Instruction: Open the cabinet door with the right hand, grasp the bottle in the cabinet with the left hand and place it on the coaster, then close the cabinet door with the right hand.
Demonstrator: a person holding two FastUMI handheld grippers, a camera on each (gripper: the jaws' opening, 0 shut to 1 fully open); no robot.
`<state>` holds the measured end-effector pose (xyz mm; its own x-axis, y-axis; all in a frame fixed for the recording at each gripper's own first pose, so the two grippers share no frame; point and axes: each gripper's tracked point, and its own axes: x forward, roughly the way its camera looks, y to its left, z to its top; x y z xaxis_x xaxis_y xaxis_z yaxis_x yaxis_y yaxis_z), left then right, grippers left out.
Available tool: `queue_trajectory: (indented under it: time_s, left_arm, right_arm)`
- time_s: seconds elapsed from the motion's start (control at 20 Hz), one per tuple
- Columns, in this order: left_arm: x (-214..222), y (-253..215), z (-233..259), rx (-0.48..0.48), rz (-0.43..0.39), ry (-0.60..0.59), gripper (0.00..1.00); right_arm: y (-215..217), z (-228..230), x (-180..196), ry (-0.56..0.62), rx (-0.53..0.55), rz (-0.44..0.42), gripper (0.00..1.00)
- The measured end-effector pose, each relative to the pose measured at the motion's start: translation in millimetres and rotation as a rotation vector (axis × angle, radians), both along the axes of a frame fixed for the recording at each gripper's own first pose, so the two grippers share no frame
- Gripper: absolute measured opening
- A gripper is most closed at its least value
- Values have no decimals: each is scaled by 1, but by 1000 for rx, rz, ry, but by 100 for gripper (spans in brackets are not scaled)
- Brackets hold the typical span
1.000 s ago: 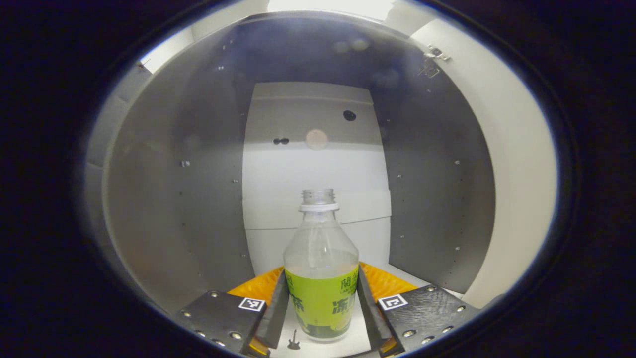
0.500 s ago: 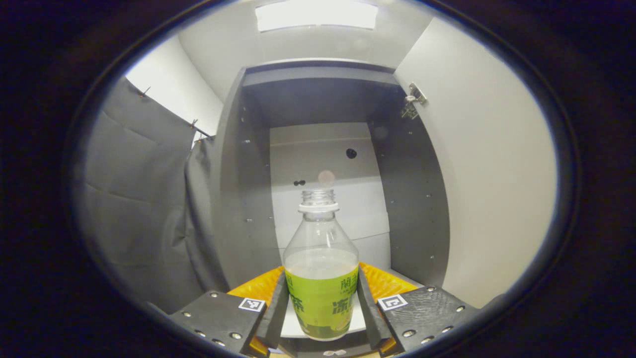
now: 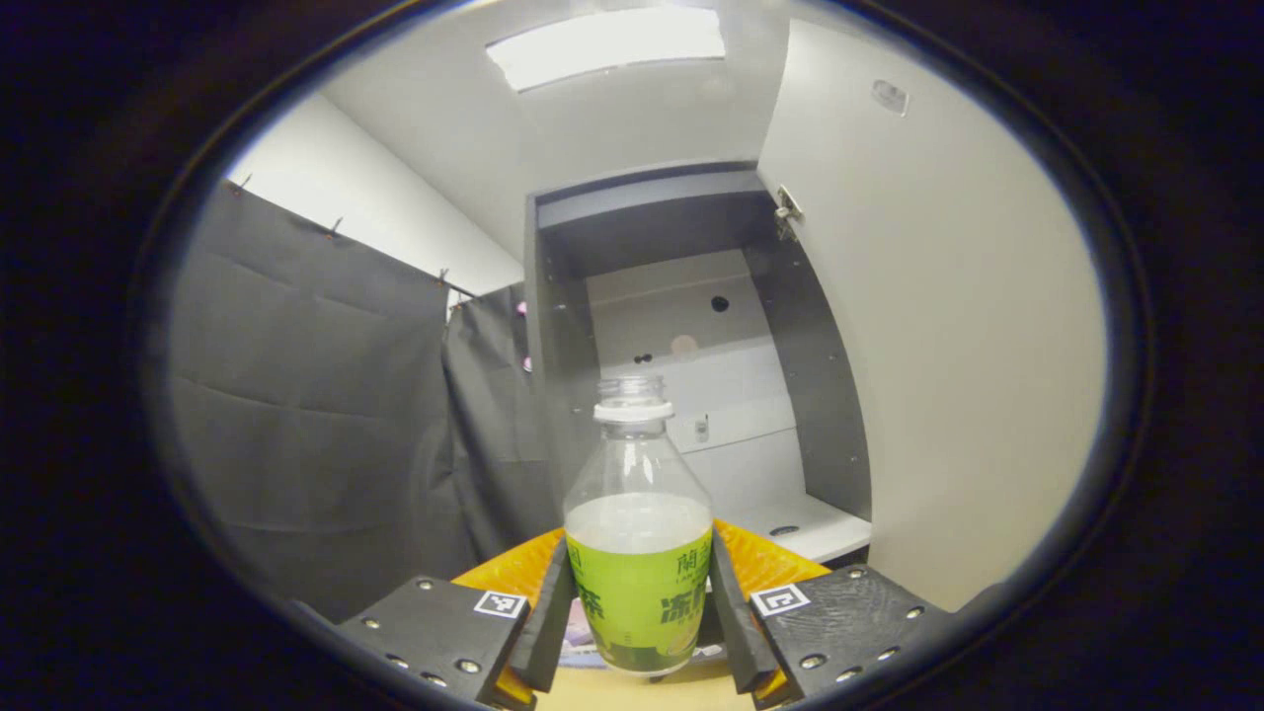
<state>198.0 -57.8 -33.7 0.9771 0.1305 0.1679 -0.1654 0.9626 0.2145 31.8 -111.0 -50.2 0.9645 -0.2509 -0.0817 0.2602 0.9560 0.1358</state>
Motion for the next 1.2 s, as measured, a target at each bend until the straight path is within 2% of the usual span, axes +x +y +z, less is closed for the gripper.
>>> queue_trajectory:
  time_s: [0.1, 0.15, 0.2, 0.25, 0.3, 0.4, 0.45, 0.55, 0.65, 0.7, 0.75, 0.85, 0.9, 0.95, 1.0, 1.2]
  left_arm:
    - [2, 3, -4, 23, 39, -3, 67]
    - [7, 3, -10, 21, 46, 9, 72]
    - [10, 3, -14, 8, 41, 27, 72]
    - [14, 5, -18, 0, 43, 35, 72]
    - [13, 9, -16, 2, 57, 28, 67]
    - [19, 6, -17, -1, 78, 26, 72]
    - [23, 7, -21, -21, 83, 49, 67]
    - [28, 16, -17, -74, 107, 71, 64]
    - [41, 28, -21, -64, 174, 84, 72]
    - [47, 29, -32, -74, 184, 97, 68]
    - [57, 29, -37, -105, 198, 112, 72]
    - [62, 33, -44, -148, 255, 129, 72]
    - [57, 34, -43, -148, 285, 135, 68]
    - [60, 29, -40, -160, 291, 138, 72]
    - [60, 28, -39, -178, 290, 140, 68]
    - [51, 28, -40, -184, 273, 123, 71]
  right_arm:
    - [-7, 1, 4, -27, -59, -30, 95]
    - [-7, -1, 10, -33, -81, -35, 95]
    - [-9, -5, 16, -30, -100, -48, 91]
    - [-14, -9, 21, -36, -105, -76, 95]
    - [-18, -11, 28, -51, -98, -91, 95]
    - [-13, -28, 48, -52, -94, -93, 95]
    - [-9, -41, 53, -36, -108, -81, 95]
    - [-5, -68, 58, 18, -176, -58, 95]
    - [1, -91, 58, 72, -233, -24, 95]
    - [4, -100, 56, 101, -253, -10, 95]
    - [6, -107, 55, 126, -269, 0, 95]
    - [11, -113, 55, 154, -268, 7, 94]
    - [17, -112, 58, 155, -253, 15, 94]
    - [24, -111, 63, 152, -247, 28, 94]
    - [30, -110, 65, 151, -255, 40, 94]
    - [51, -116, 70, 167, -273, 107, 96]
